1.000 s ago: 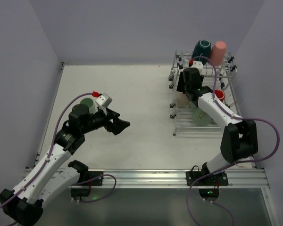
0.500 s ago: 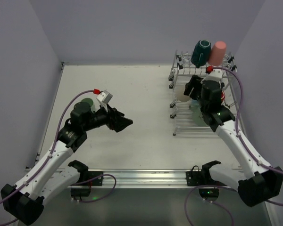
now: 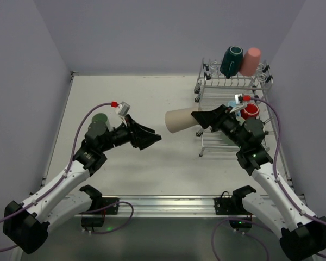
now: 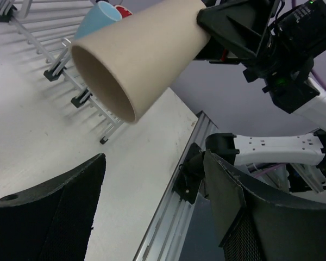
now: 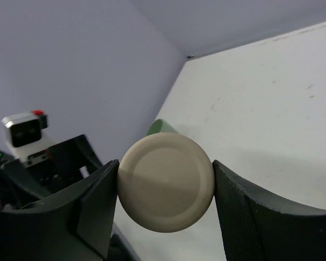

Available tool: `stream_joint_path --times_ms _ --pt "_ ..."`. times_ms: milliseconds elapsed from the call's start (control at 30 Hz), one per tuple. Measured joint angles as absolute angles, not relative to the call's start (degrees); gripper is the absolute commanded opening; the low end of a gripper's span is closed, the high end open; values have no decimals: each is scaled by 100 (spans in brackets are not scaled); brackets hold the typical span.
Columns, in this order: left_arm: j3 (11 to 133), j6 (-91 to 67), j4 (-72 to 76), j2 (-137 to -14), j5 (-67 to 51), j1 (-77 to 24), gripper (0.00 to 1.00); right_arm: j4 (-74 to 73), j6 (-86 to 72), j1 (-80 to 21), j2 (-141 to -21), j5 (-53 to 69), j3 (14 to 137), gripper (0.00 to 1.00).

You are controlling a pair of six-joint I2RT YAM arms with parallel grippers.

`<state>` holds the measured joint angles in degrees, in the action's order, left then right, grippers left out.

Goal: Unload the cups from the dish rack

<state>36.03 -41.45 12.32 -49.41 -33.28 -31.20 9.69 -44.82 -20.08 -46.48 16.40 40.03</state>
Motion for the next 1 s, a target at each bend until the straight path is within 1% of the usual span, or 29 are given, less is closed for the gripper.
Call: stream_joint_path --times_ms 100,267,367,467,500,533,567,633,667,733,800,867,900,1000 --pt "3524 -4397 1570 -5041 -3240 -3249 76 1619 -5057 -2082 -4665 2226 3627 35" --pt "3474 -4604 2067 -5201 -3085 -3522 76 2418 -5677 -2147 -4886 2818 3420 35" --pt "3472 -4652 2252 -5271 -3002 -3621 74 2805 -5922 -2147 -4993 3000 3291 35" --pt "3446 -4700 2460 -5312 -2912 -3686 68 3227 -6184 -2171 -5194 3170 3131 35" --pt "3424 -4727 2556 -5323 -2880 -3708 62 3382 -6278 -2189 -5301 3227 3083 35" --pt "3411 -4757 2626 -5332 -2851 -3726 58 3527 -6379 -2222 -5413 3262 3033 35" --pt "3393 -4762 2687 -5345 -2816 -3739 46 3660 -6464 -2261 -5522 3277 2985 35" --pt "3369 -4801 2740 -5378 -2709 -3767 28 3885 -6635 -2344 -5682 3291 2939 36" --pt "3341 -4823 2755 -5391 -2641 -3765 14 4005 -6698 -2394 -5749 3295 2939 36" --pt "3282 -4936 2873 -5393 -2611 -3769 2 4143 -6759 -2467 -5828 3256 2936 39" --pt "3284 -4971 2969 -5284 -2523 -3844 0 4261 -6866 -2484 -5931 3232 2932 59" --pt "3286 -4939 2875 -5205 -2458 -3854 0 4327 -6871 -2541 -5942 3177 2932 82" --pt "3315 -4862 2764 -5181 -2390 -3874 0 4303 -6840 -2556 -5946 3146 2932 99" --pt "3634 -4458 2058 -5181 -1778 -3889 0 3889 -6519 -2672 -5896 3146 2928 99"
